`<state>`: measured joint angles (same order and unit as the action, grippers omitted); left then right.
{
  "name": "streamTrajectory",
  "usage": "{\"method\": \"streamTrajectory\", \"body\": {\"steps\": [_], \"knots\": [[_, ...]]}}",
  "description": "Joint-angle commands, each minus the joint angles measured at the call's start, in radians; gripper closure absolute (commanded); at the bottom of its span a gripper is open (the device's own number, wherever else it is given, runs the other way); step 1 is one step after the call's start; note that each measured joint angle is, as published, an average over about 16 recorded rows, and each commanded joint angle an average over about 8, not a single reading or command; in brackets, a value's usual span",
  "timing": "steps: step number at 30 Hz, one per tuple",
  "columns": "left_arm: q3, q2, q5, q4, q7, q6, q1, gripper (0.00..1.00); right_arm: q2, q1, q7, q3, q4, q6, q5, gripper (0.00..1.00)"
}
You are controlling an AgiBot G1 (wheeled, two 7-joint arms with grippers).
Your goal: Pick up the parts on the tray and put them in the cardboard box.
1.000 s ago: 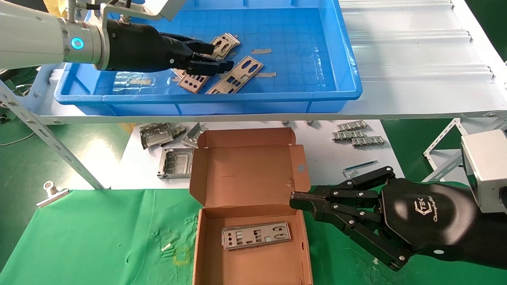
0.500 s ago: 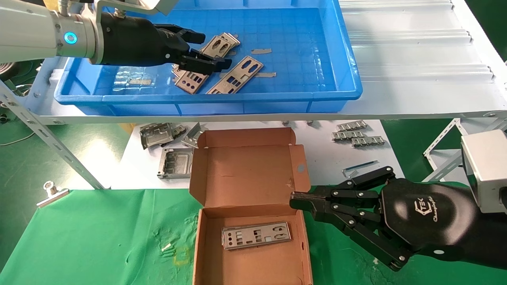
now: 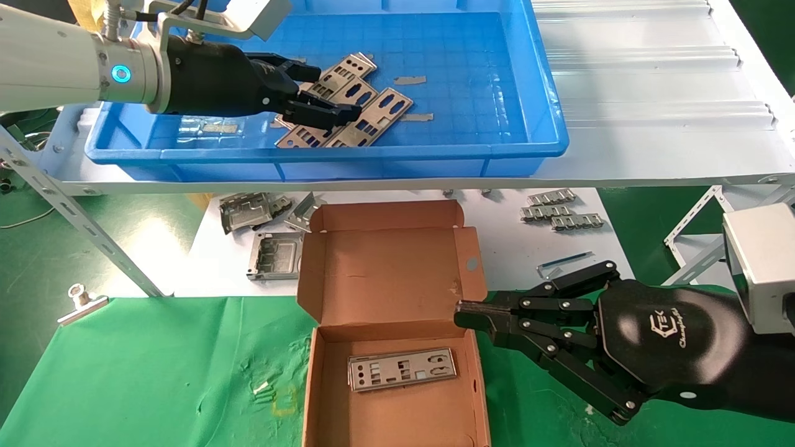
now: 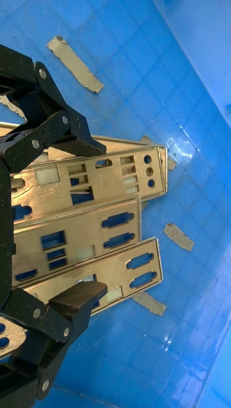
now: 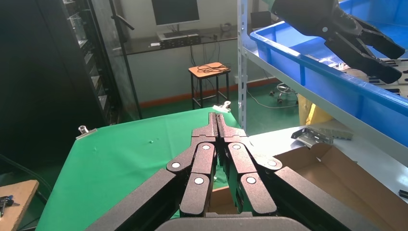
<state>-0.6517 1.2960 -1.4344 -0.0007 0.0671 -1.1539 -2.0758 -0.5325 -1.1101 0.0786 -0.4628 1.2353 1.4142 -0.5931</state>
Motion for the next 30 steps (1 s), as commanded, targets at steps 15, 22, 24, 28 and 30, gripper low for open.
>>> {"method": "streamTrajectory", "body": {"steps": [15, 22, 24, 28, 30], "knots": [[-0.007, 0.001, -0.010, -0.004, -0.006, -0.012, 0.000, 1.00, 0.000, 0.000, 0.000, 0.000, 0.000, 0.000, 0.000, 1.00], [-0.007, -0.003, -0.009, -0.009, -0.016, -0.017, -0.004, 1.00, 0.000, 0.000, 0.000, 0.000, 0.000, 0.000, 0.000, 1.00], [-0.006, -0.006, -0.008, -0.010, -0.018, -0.020, -0.006, 1.00, 0.000, 0.000, 0.000, 0.000, 0.000, 0.000, 0.000, 1.00], [-0.005, -0.011, -0.006, -0.010, -0.023, -0.023, -0.012, 1.00, 0.000, 0.000, 0.000, 0.000, 0.000, 0.000, 0.000, 1.00], [-0.003, -0.013, -0.004, -0.011, -0.025, -0.023, -0.015, 1.00, 0.000, 0.000, 0.000, 0.000, 0.000, 0.000, 0.000, 1.00]]}}
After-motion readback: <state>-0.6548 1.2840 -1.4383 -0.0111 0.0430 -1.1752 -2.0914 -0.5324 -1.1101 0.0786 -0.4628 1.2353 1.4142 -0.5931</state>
